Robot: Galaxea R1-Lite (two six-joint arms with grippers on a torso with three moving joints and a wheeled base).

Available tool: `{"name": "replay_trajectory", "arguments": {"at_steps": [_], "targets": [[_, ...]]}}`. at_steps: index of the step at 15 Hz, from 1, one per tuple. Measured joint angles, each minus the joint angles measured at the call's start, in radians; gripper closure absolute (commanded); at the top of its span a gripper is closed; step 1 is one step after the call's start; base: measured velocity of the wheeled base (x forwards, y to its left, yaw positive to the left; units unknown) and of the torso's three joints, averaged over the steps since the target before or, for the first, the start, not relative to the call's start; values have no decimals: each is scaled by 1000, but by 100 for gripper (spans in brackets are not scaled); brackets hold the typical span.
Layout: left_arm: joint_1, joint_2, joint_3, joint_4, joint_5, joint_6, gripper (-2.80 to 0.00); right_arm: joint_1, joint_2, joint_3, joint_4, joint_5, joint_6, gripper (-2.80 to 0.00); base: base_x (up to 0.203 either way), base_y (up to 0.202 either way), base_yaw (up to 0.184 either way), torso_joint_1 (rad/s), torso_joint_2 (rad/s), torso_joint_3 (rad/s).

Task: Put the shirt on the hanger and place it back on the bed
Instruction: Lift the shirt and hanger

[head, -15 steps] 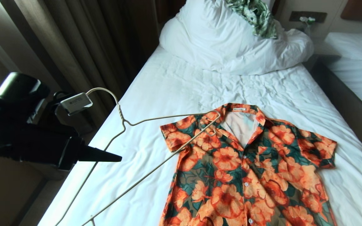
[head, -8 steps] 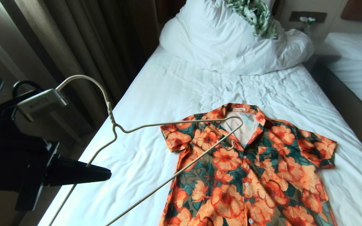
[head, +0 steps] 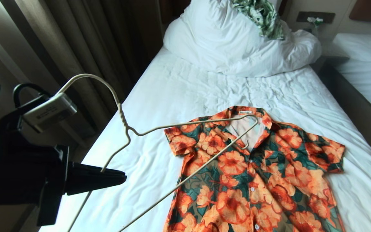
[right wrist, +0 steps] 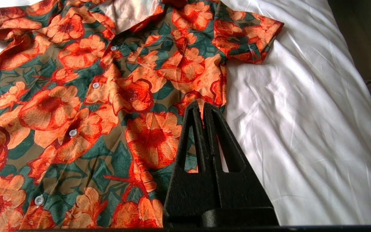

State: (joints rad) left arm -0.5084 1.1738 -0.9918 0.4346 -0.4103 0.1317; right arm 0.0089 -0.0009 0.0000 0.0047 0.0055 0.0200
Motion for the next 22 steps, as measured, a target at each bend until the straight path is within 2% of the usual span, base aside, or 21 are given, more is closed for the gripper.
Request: {"name": "replay_trajectory", "arguments": {"at_steps": [2,4,8,11,13,16,18,22], "targets": [[-72,-2,8,-63,60,-61,0,0,0,0,0,0,0,0,0,0,0,0,0,0],[-109,3,30,-160,94,-100,0,0,0,0,0,0,0,0,0,0,0,0,0,0],[-131,49,95,-332,162,-97,0,0,0,0,1,-3,-4,0,0,0,0,0,0,0],[-141,91,98,-372,171,-95,0,0,1,-33,27,-4,-2,0,0,0,0,0,0,0],[-141,109,100,-418,171,-96,0,-1,15,-108,67,-3,1,0,0,0,0,0,0,0],[-140,115,104,-430,173,-98,0,0,95,-223,99,0,14,0,0,0,0,0,0,0],[-132,115,105,-430,173,-99,0,0,185,-303,102,0,65,0,0,0,0,0,0,0],[-117,106,110,-430,188,-99,0,0,462,-482,104,-3,228,0,0,0,0,0,0,0]]}}
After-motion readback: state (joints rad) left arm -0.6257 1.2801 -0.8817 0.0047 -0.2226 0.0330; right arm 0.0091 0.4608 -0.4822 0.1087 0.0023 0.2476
